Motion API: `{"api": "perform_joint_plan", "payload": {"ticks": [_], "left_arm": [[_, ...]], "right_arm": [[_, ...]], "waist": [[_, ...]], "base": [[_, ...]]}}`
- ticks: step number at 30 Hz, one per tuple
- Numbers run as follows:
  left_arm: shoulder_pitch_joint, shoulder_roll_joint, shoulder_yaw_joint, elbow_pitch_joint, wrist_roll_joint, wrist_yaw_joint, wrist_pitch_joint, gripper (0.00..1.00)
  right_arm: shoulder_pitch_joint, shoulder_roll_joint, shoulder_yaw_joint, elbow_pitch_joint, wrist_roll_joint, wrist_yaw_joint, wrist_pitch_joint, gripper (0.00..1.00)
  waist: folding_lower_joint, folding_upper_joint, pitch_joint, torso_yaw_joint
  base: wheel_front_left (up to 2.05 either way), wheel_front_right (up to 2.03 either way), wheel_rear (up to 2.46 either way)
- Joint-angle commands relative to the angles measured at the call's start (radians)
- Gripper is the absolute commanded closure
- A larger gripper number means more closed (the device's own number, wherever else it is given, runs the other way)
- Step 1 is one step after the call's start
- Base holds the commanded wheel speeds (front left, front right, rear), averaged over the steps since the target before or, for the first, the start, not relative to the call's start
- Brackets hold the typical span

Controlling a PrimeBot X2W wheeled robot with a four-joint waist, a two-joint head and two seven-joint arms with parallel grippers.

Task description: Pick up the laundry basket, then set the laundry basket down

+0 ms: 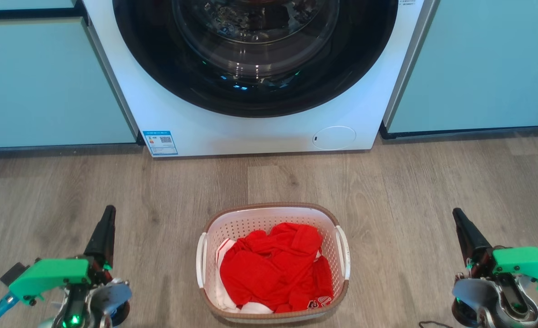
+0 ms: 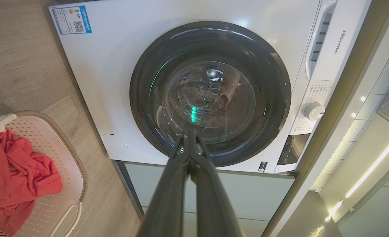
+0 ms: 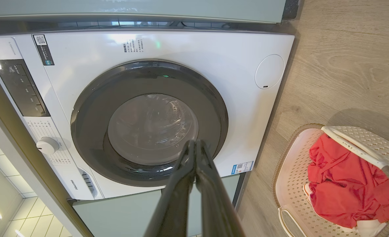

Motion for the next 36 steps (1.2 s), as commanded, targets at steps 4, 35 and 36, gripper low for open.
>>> {"api": "perform_joint_plan", "payload": {"ticks": [4,35,36], "left_arm": [[-0.059,0.004,0.037,-0.029,0.010,-0.007,0.007,1.00],[0.019,-0.003,0.001,0.031,0.041,0.000,-0.048,0.00],[0.017,-0.003,0.004,0.029,0.048,0.000,-0.051,0.00]], "right_arm": [[-0.049,-0.008,0.017,-0.031,-0.010,0.007,0.008,1.00],[0.019,0.005,0.001,0.022,-0.060,0.001,-0.047,0.00],[0.017,0.005,0.000,0.020,-0.066,0.001,-0.050,0.00]], "waist": [[0.0000,0.0000,0.000,0.000],[0.0001,0.0000,0.004,-0.001],[0.0001,0.0000,0.004,-0.001]], "base": [[0.00,0.00,0.00],[0.00,0.00,0.00],[0.00,0.00,0.00]]}}
